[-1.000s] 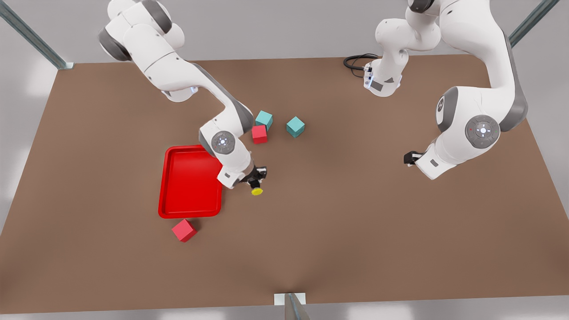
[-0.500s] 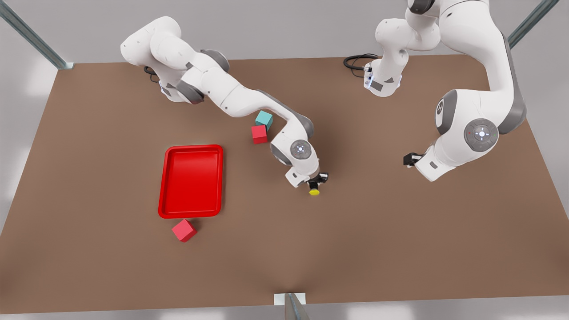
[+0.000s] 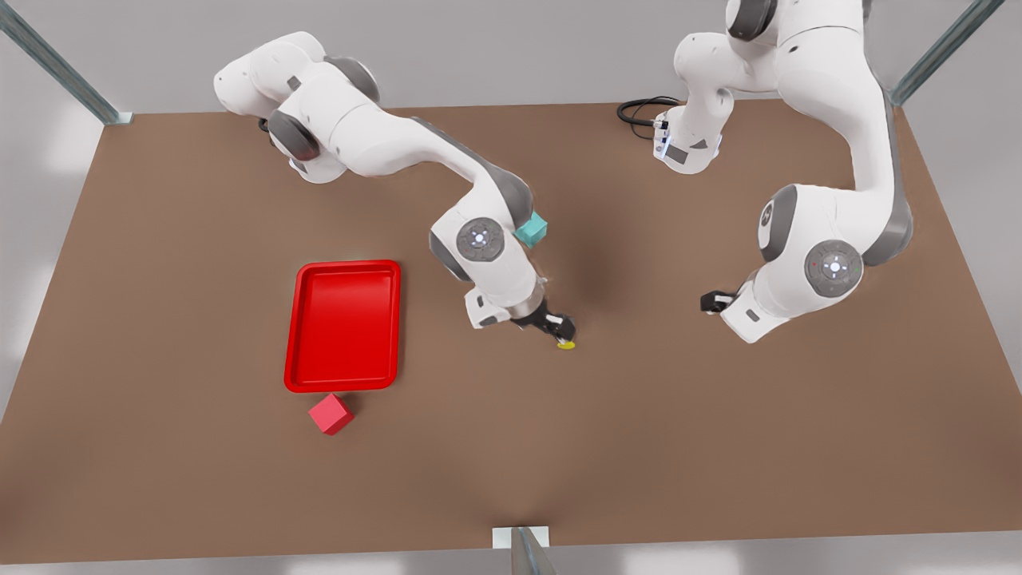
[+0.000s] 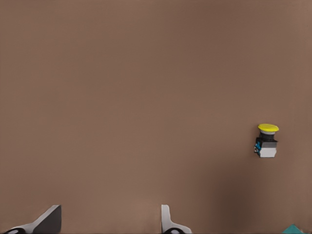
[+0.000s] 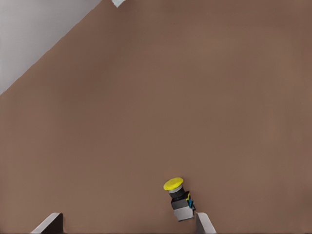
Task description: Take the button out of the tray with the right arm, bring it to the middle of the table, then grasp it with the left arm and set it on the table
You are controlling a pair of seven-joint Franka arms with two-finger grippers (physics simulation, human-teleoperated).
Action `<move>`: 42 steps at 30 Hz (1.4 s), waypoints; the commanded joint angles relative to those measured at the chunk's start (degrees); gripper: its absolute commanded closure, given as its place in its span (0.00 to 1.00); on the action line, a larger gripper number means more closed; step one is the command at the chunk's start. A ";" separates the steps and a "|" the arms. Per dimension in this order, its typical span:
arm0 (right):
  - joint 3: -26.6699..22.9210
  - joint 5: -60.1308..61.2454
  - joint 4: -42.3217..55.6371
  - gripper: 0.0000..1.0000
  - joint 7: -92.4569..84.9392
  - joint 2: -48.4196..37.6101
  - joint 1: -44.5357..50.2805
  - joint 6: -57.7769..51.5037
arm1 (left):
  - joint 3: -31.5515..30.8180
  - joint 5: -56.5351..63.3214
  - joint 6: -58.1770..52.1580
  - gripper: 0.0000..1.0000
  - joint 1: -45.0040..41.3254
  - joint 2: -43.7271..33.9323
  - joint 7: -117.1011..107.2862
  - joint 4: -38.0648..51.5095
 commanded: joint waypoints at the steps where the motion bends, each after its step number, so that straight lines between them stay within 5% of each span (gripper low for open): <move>1: -0.30 -3.11 -2.77 0.00 -40.33 -6.54 -7.30 -23.73 | -0.18 -4.93 3.03 0.00 -4.67 5.41 -44.76 3.83; 4: 0.31 -9.97 -29.83 0.00 -55.19 -27.45 -19.16 -11.88 | -0.09 -7.75 19.11 0.00 -13.10 13.32 -66.12 3.84; 6: 0.93 -9.88 -43.90 0.00 -58.36 -38.00 -23.56 -5.20 | -0.09 -7.31 30.95 0.00 -17.42 12.37 -68.33 -6.16; 9: 0.93 -9.35 -39.62 0.00 -65.04 -38.11 -29.45 -8.71 | -0.09 -0.81 50.41 0.00 -19.44 11.66 -65.36 -14.44; 13: 0.93 -8.56 -36.98 0.00 -65.57 -37.84 -33.50 -11.43 | -0.27 3.41 53.58 0.00 -21.38 8.85 -39.07 -22.09; 20: 0.49 -9.09 -36.98 0.00 -65.30 -37.75 -33.94 -12.05 | -0.27 3.41 60.70 0.00 -25.42 12.01 -37.84 -24.11; 40: 0.49 -9.00 -36.98 0.00 -65.13 -37.67 -35.17 -12.05 | 0.09 4.12 58.67 0.00 -23.66 16.76 -18.33 -24.03; 42: 0.58 -8.82 -36.98 0.00 -65.39 -37.58 -35.17 -12.13 | 0.09 4.12 58.24 0.14 -23.66 16.76 -18.41 -24.03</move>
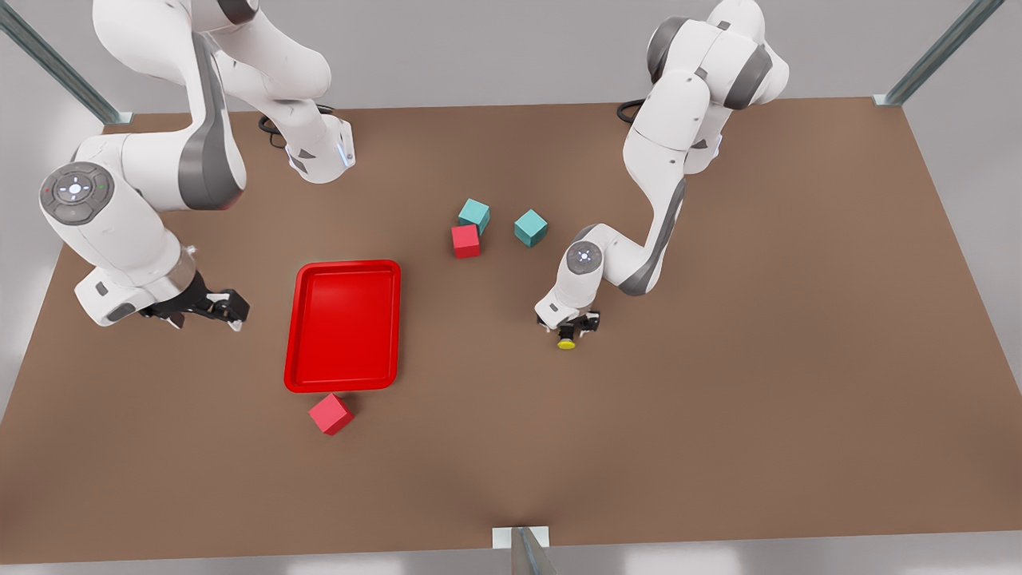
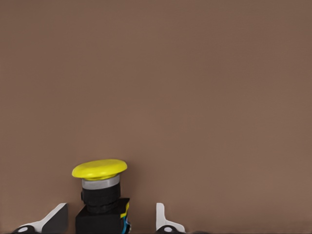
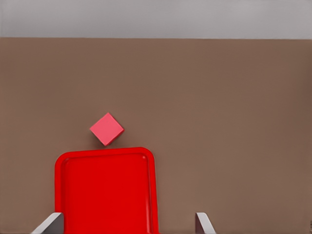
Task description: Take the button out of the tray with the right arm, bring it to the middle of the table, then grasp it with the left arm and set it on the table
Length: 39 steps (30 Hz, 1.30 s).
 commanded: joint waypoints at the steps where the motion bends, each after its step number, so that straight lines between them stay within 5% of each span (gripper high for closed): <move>1: 0.07 0.18 -0.02 0.00 -6.97 -0.04 0.00 -0.12 | 0.00 0.09 -0.99 0.18 0.08 -0.05 5.08 0.02; 11: 0.16 0.44 0.07 0.00 -6.88 0.05 0.36 -0.04 | 0.00 0.09 -3.45 0.64 0.08 -0.58 4.99 0.02; 20: 0.16 0.44 0.07 0.00 -6.79 0.14 0.36 0.05 | 0.09 -0.18 -4.15 0.66 -0.10 -1.72 4.64 0.46; 23: 0.16 0.44 0.07 0.00 -6.79 0.14 0.44 0.05 | 0.97 -0.44 -21.10 0.66 0.08 -3.92 1.13 7.48; 26: 0.16 0.44 0.07 0.00 -6.88 0.14 0.44 0.05 | 4.39 0.87 -22.52 0.66 -1.15 -3.74 -33.32 13.56; 31: 0.16 0.53 0.07 0.00 -6.79 0.14 0.36 0.05 | 5.19 40.42 -29.90 0.66 -4.67 -2.16 -101.69 15.76; 39: 0.16 0.53 0.07 0.00 -6.71 0.14 0.27 0.14 | 5.19 52.29 -62.42 0.66 -8.01 0.39 -152.42 15.49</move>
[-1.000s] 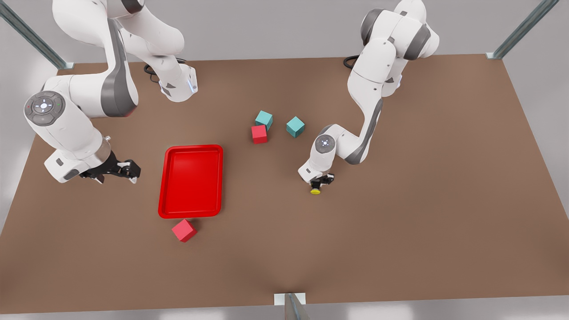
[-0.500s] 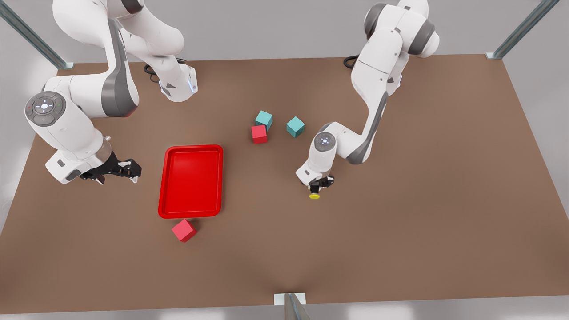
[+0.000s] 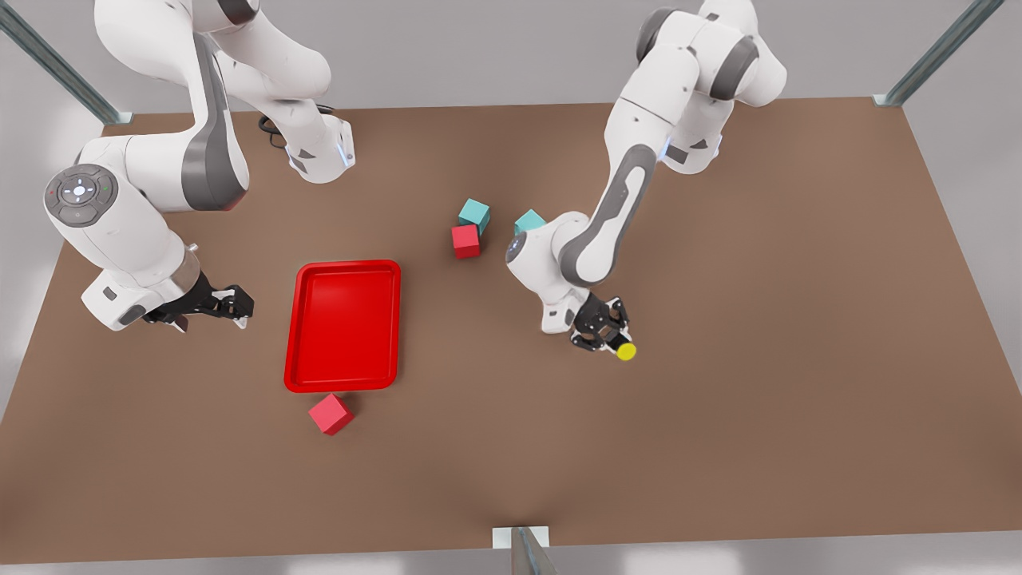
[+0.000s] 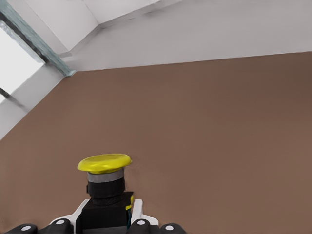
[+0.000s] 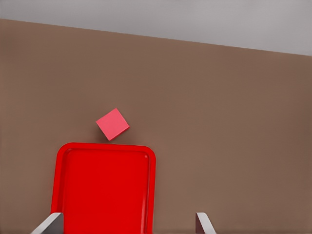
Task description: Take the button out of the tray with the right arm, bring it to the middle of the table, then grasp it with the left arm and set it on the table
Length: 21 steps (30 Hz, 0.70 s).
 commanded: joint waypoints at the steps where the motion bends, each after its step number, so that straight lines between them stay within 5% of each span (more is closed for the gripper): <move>1: 0.02 0.08 0.03 0.00 -0.70 -0.06 -0.04 0.01 | 0.03 6.37 -17.43 0.66 -0.18 0.86 -92.97 -0.23; 9: 0.02 -0.01 0.03 0.00 -0.61 0.03 -0.04 0.01 | 0.21 23.86 -18.49 0.66 -0.44 10.70 -110.83 -1.46; 17: 0.02 -0.18 0.03 0.00 -0.52 0.55 0.31 0.27 | 0.30 28.53 -20.07 0.65 -0.44 17.29 -110.57 -2.69; 21: 0.02 -0.27 0.03 0.00 -0.79 0.55 0.22 0.27 | 0.30 28.97 -20.16 0.66 -0.01 17.21 -85.52 -3.22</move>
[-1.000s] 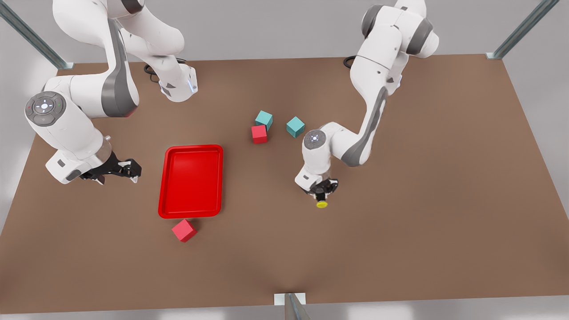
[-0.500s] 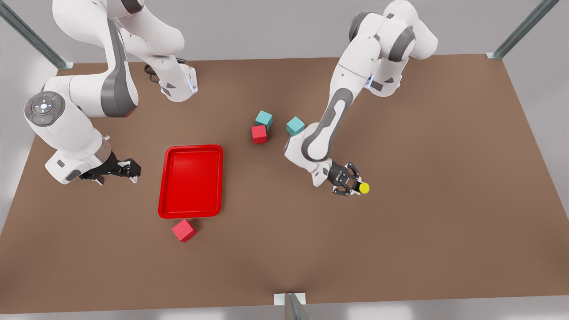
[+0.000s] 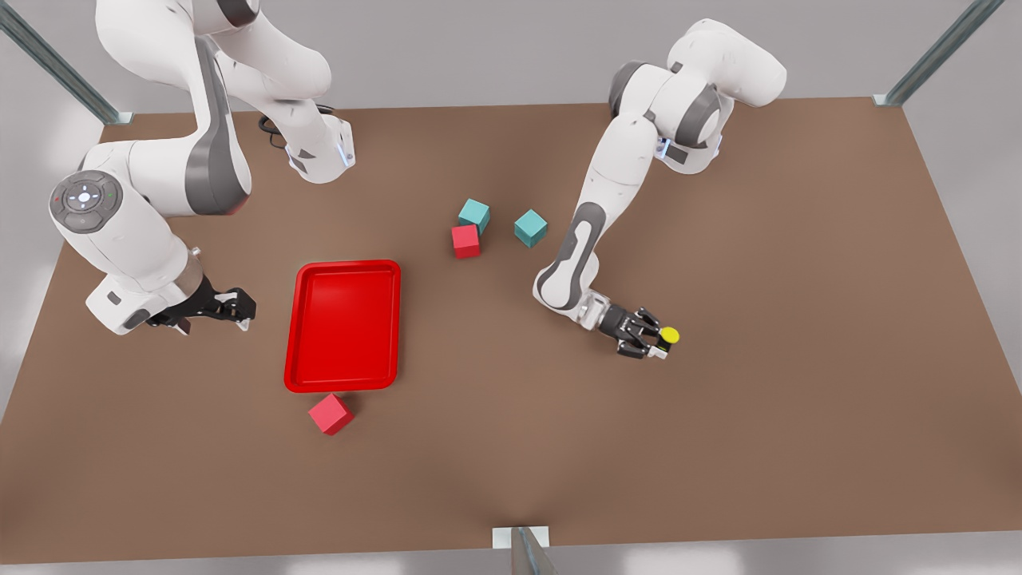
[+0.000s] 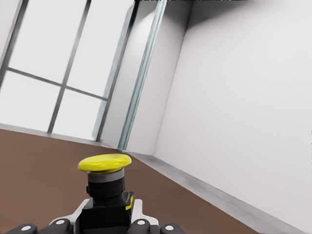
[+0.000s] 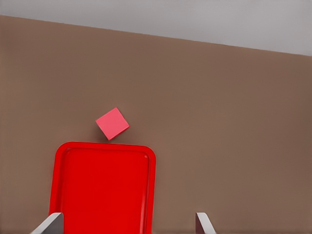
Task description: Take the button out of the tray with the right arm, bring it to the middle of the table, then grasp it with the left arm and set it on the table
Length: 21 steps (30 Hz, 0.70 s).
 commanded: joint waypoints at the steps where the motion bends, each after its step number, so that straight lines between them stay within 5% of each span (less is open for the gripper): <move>1: 0.02 -0.01 0.03 0.00 -0.51 -0.06 -0.03 0.04 | 0.02 0.80 -0.93 0.65 0.24 -0.09 -11.11 -0.07; 9: 0.02 -0.10 -0.06 0.00 -0.33 -0.06 -0.04 0.04 | -0.33 -7.82 0.13 0.66 -0.82 -0.18 26.25 0.02; 19: 0.02 -0.19 0.03 0.00 -0.25 -0.06 -0.04 0.04 | -0.33 -7.99 2.41 0.65 -0.20 1.40 27.75 1.51; 20: 0.02 -0.10 0.03 0.00 -0.33 -0.06 -0.21 0.04 | -0.33 -7.91 2.41 0.54 -0.29 1.40 27.75 1.51; 21: 0.02 -0.19 0.03 0.00 -0.25 -0.06 -0.04 0.04 | -0.33 -7.91 2.41 0.21 -0.29 1.40 27.75 1.51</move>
